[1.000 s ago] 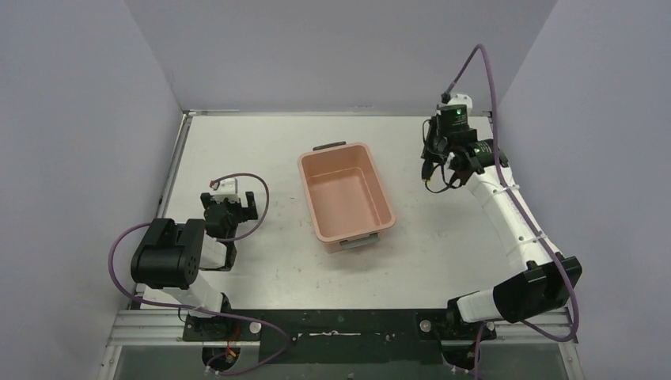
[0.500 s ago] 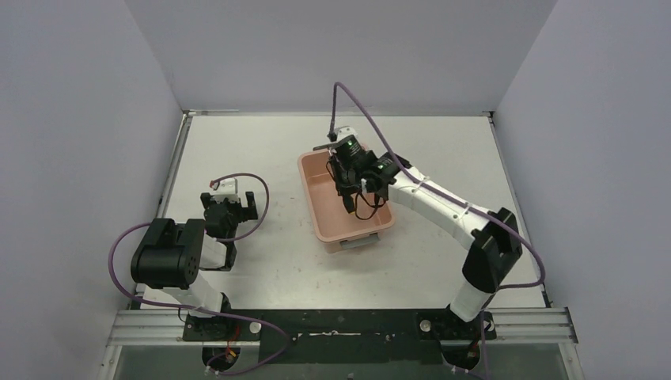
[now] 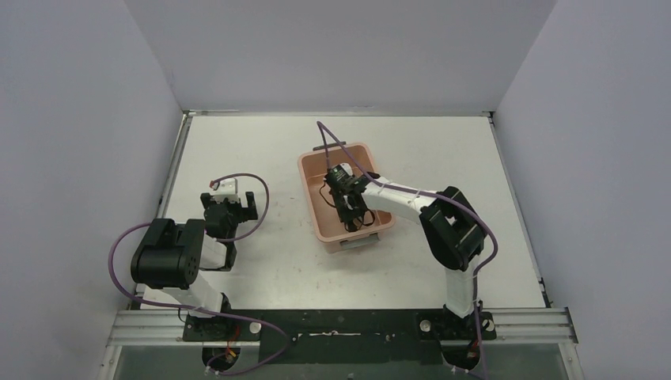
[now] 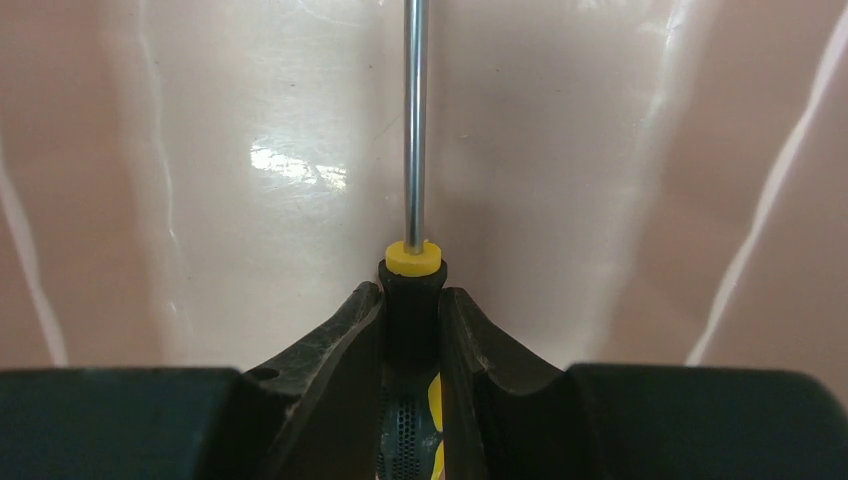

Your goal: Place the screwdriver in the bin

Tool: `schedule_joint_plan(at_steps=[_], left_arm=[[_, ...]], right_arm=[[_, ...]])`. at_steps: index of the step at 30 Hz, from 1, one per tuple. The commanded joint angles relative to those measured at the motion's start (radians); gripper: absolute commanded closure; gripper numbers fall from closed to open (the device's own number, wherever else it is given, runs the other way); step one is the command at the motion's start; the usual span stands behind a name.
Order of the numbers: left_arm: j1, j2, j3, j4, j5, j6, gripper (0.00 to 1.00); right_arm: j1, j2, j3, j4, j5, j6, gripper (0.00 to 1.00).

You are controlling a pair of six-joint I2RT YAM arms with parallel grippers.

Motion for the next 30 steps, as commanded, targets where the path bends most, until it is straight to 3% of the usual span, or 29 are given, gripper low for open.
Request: schedule_joint_plan(at_steps=[1, 6, 15, 21, 30], left_arm=[[0.003, -0.008, 0.025, 0.057, 0.012, 0.002, 0.03], [0.003, -0.008, 0.025, 0.057, 0.012, 0.002, 0.03], [0.003, -0.007, 0.025, 0.056, 0.012, 0.002, 0.03], [0.003, -0.009, 0.025, 0.057, 0.012, 0.001, 0.03], [0.001, -0.008, 0.025, 0.057, 0.01, 0.002, 0.03]], right_arm=[[-0.01, 0.01, 0.01, 0.068, 0.045, 0.026, 0.84], [-0.009, -0.02, 0.036, 0.035, 0.068, 0.024, 0.5], [-0.011, -0.173, 0.19, -0.051, 0.115, -0.045, 0.27], [-0.1, -0.348, 0.138, 0.036, 0.092, -0.099, 0.01], [-0.521, -0.604, -0.234, 0.308, -0.022, -0.105, 0.0]])
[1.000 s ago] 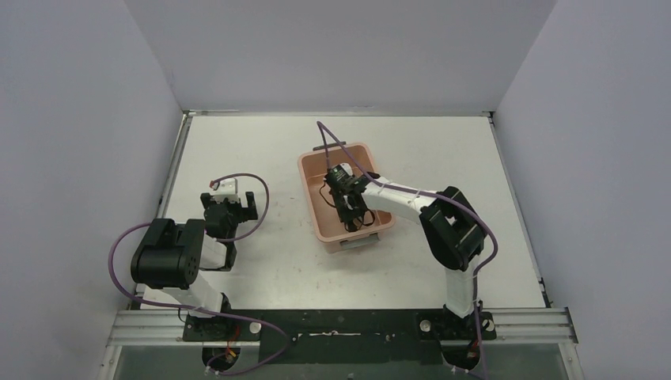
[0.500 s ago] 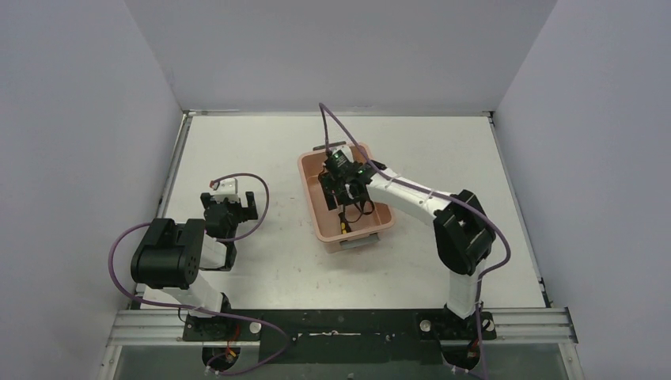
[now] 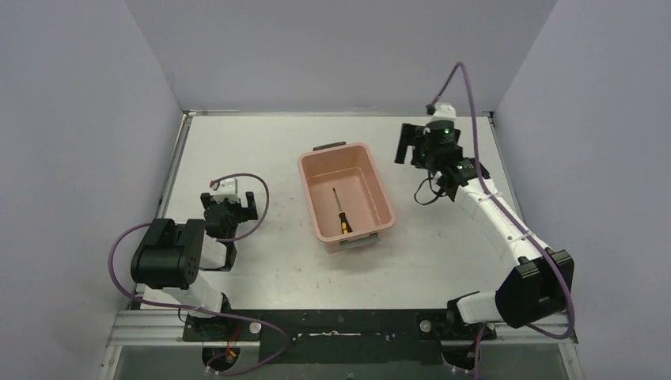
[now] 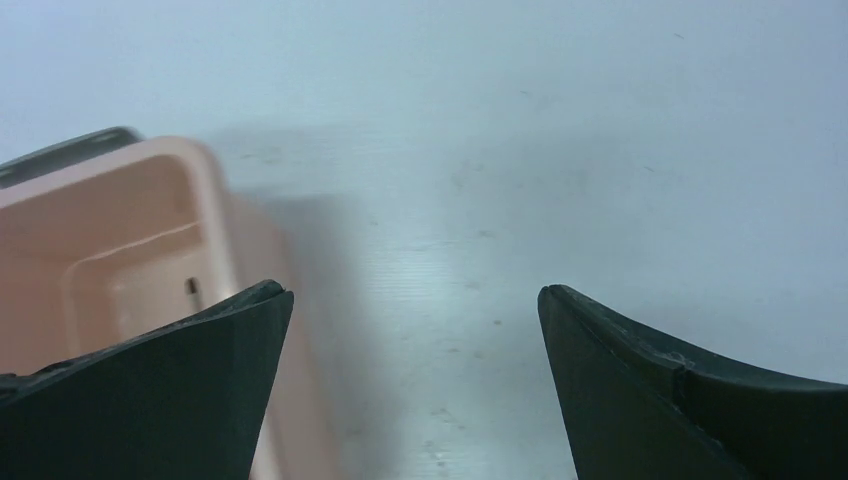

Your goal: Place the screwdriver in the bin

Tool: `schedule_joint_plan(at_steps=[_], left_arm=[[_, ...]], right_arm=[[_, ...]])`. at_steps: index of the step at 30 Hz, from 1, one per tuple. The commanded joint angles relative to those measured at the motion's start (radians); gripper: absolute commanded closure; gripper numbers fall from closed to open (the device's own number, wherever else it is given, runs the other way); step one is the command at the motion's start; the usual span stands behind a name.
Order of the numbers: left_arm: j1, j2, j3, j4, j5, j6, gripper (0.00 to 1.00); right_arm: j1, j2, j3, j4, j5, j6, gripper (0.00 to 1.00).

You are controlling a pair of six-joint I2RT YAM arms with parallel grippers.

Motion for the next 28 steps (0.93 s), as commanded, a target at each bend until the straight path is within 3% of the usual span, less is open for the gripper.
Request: schedule_joint_plan(at_steps=[1, 8, 12, 16, 28], left_arm=[[0.001, -0.009, 0.024, 0.058, 0.01, 0.001, 0.03], [0.001, -0.009, 0.025, 0.058, 0.01, 0.002, 0.03], [0.001, -0.008, 0.024, 0.059, 0.01, 0.001, 0.03], [0.001, -0.008, 0.023, 0.058, 0.01, 0.001, 0.03], [0.001, -0.01, 0.024, 0.057, 0.007, 0.002, 0.03]], right_arm=[[-0.185, -0.094, -0.201, 0.178, -0.063, -0.022, 0.0], [-0.426, -0.263, -0.609, 0.565, -0.108, 0.012, 0.0], [-0.439, -0.349, -0.88, 0.837, -0.077, -0.02, 0.0], [-0.439, -0.391, -1.045, 1.047, -0.053, -0.032, 0.0], [-0.44, -0.442, -1.099, 1.079, -0.031, -0.075, 0.0]])
